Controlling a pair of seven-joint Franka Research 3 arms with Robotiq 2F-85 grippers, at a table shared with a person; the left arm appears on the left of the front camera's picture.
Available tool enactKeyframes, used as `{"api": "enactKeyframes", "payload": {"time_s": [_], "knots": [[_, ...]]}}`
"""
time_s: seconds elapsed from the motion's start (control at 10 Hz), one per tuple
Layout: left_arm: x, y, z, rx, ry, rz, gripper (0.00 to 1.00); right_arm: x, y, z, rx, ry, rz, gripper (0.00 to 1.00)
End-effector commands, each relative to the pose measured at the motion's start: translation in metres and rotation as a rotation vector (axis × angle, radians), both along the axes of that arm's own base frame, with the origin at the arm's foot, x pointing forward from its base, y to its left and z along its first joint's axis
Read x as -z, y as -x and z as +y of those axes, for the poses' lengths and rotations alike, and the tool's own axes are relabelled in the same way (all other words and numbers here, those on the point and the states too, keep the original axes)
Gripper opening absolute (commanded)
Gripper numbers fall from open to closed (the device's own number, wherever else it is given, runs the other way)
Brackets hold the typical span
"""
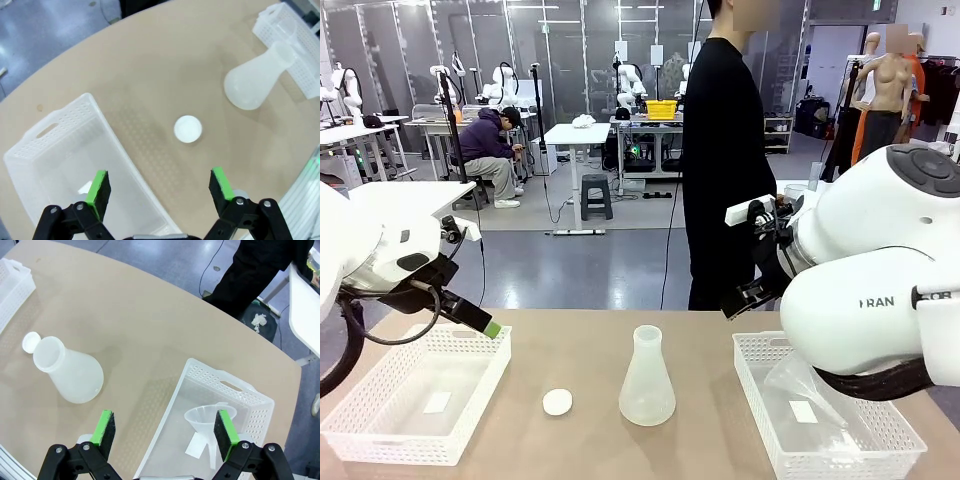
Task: Prepare the solutions needed for the experiment.
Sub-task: Pick up the Plastic Funnel and insert it into the Big flask.
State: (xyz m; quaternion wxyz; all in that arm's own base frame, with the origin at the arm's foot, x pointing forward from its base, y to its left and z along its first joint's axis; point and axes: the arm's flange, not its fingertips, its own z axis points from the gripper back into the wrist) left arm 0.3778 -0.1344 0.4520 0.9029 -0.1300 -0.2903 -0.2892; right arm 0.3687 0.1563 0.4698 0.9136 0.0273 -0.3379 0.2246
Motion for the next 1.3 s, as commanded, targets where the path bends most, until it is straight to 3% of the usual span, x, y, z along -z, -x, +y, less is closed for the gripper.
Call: {"api": "enactKeyframes", "payload": {"time_s": [0.0,0.3,0.6,0.7,0.8,1.0,1.1,1.2], "knots": [[0.011,-0.032,0.009,0.16,0.333,0.188,1.0,0.003,-0.018,-0.008,-0.059,-0.25,0.081,1.0],[0.03,-0.071,0.023,0.229,0.615,0.329,1.0,0.016,-0.055,-0.033,-0.135,-0.609,0.179,1.0],[0.039,-0.085,0.026,0.311,0.813,0.398,1.0,0.029,-0.076,-0.04,-0.168,-0.853,0.243,1.0],[0.04,-0.086,0.028,0.294,0.798,0.392,1.0,0.032,-0.076,-0.038,-0.173,-0.854,0.241,1.0],[0.032,-0.065,0.031,0.288,0.825,0.351,1.0,0.008,-0.054,-0.043,-0.142,-0.778,0.234,1.0],[0.032,-0.065,0.031,0.288,0.825,0.351,1.0,0.008,-0.054,-0.043,-0.142,-0.778,0.234,1.0],[0.048,-0.076,0.029,0.282,0.83,0.399,1.0,0.015,-0.061,-0.047,-0.154,-0.82,0.246,1.0],[0.055,-0.092,0.033,0.293,0.946,0.399,1.0,0.024,-0.077,-0.051,-0.058,-0.932,0.272,1.0]]}}
